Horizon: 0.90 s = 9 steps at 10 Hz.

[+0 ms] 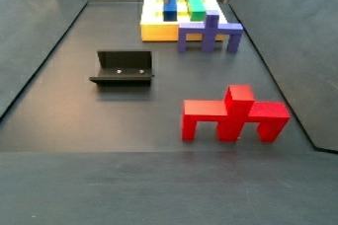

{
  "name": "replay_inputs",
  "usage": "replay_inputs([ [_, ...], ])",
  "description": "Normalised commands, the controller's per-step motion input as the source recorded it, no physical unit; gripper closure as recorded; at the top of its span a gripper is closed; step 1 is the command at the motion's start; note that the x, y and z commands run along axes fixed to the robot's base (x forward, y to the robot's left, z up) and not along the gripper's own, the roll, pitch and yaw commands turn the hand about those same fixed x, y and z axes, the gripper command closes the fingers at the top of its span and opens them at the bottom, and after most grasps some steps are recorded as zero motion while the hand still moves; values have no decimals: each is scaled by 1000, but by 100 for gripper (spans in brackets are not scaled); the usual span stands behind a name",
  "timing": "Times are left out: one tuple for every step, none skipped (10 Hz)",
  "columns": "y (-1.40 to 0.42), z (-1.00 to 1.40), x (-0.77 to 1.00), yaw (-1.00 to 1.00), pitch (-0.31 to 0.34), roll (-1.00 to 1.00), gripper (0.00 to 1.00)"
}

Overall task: Pick up the purple object. Move up. Move to above the board. Insert the purple object.
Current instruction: Pick up the purple object.

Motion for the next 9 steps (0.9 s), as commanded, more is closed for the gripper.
replay_inputs([
  [0,0,0,0,0,-10,0],
  [-86,-26,0,0,-49,-111,0],
  [-111,-63,0,0,-47,-77,0],
  [-160,-29,0,0,-59,-77,0],
  [-160,-26,-9,0,-69,-64,0],
  [-174,-14,-51,0,-71,-39,0],
  [-474,-74,-117,26,-100,0,0],
  [-737,-117,-200,117,-133,63,0],
  [-829,-86,-211,37,-140,83,0],
])
